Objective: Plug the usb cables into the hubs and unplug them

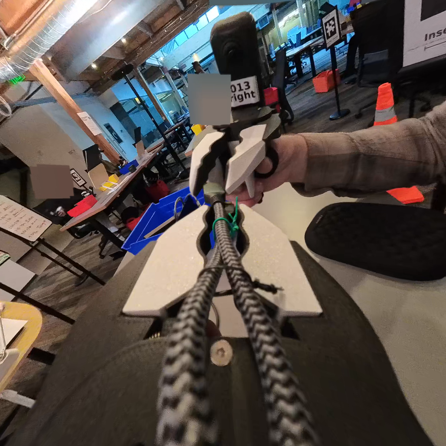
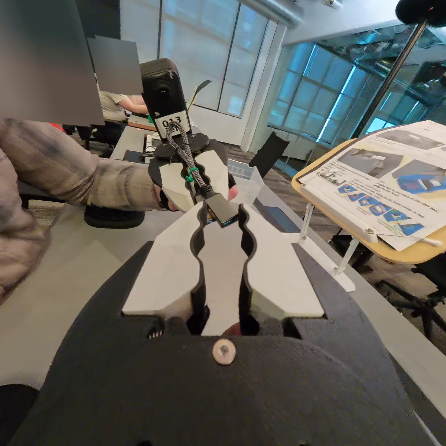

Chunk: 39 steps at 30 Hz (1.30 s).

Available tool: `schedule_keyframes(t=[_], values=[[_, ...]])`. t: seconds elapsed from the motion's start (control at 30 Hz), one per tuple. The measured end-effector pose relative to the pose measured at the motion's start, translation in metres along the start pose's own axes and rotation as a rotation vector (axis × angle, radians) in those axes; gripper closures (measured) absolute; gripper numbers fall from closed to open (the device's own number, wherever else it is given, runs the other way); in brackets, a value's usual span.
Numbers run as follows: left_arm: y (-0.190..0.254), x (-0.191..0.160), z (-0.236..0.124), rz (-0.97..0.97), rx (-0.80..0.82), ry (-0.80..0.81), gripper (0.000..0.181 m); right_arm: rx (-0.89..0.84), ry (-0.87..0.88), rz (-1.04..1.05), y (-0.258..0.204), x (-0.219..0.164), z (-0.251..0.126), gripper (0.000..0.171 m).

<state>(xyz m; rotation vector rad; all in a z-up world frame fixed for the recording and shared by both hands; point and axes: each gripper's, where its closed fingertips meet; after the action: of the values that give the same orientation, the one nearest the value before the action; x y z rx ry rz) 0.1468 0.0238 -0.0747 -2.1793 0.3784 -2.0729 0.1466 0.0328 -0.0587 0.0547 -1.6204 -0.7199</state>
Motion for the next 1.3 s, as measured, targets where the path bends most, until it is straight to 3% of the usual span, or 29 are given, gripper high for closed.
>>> schedule_keyframes(t=[0.17, 0.4, 0.73, 0.9, 1.2, 1.3], values=[[-0.012, 0.005, -0.005, -0.029, 0.052, 0.042, 0.163, -0.014, -0.048, -0.052, -0.005, 0.009, 0.000, 0.155], [-0.023, 0.013, -0.005, -0.014, 0.184, 0.088, 0.163, -0.215, -0.136, -0.056, 0.000, 0.015, -0.001, 0.156], [-0.030, 0.023, -0.009, 0.043, 0.280, 0.124, 0.163, -0.275, -0.051, 0.040, -0.009, 0.032, 0.000, 0.158], [-0.037, 0.028, -0.015, 0.053, 0.336, 0.126, 0.163, -0.292, -0.089, 0.035, -0.013, 0.032, 0.006, 0.158], [-0.058, 0.028, -0.024, -0.056, 0.506, 0.217, 0.164, -0.476, -0.084, 0.029, -0.022, 0.026, 0.025, 0.158], [-0.067, 0.024, -0.030, -0.117, 0.560, 0.254, 0.165, -0.469, -0.049, 0.131, -0.027, 0.013, 0.044, 0.159]])
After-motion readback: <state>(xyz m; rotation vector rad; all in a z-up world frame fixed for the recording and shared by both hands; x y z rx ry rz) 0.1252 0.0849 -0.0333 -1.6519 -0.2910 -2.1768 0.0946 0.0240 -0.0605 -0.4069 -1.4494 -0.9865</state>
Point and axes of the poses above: each gripper's, where its closed fingertips meet, z out along the fingers, x out of its top, y = z × x across the jaws, and after that the axes turned 13 degrees about -z, right-handed
